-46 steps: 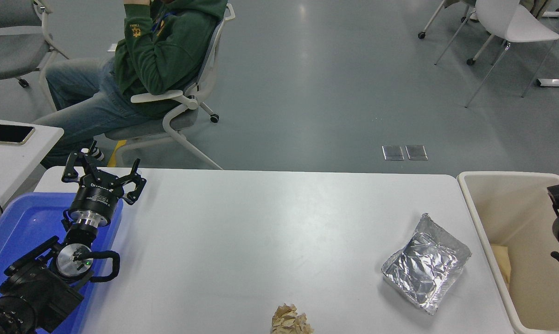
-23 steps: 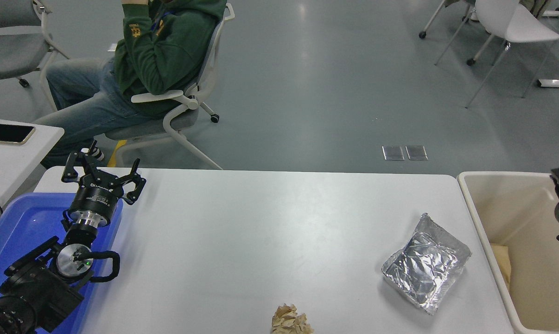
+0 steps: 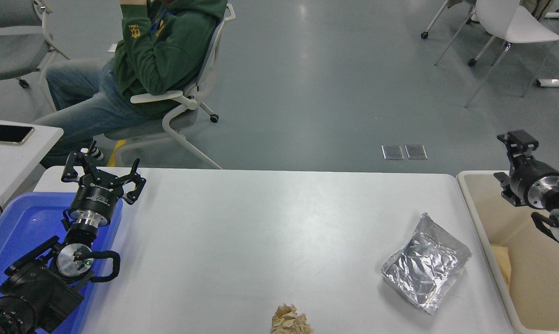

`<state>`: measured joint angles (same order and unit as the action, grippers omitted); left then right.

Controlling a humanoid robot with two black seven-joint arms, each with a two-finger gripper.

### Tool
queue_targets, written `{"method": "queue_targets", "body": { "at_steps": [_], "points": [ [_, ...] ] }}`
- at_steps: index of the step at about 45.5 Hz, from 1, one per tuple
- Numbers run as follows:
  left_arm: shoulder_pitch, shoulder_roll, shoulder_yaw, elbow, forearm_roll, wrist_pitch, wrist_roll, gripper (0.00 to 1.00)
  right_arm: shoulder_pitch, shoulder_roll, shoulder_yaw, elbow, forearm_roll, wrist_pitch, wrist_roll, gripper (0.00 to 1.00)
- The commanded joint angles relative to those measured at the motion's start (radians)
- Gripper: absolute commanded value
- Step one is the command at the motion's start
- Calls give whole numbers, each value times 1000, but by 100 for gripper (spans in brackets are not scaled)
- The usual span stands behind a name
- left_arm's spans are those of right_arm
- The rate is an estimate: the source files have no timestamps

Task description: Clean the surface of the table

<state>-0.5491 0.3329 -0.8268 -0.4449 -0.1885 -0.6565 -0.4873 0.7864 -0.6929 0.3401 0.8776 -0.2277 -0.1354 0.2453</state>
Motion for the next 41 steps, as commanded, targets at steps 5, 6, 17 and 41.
{"method": "queue_targets", "body": {
  "at_steps": [5,6,17,41],
  "points": [
    [0,0,0,-1,0,0,1,100,-56,68,71,188,54,-4,92,100],
    [0,0,0,-1,0,0,1,100,-62,78,77,198,65,-4,100,100],
    [0,0,0,0,0,0,1,100,-125,217,128,228,140,-1,166,100],
    [0,0,0,0,0,0,1,100,-216,440,287,196,171,-3,187,100]
  ]
}}
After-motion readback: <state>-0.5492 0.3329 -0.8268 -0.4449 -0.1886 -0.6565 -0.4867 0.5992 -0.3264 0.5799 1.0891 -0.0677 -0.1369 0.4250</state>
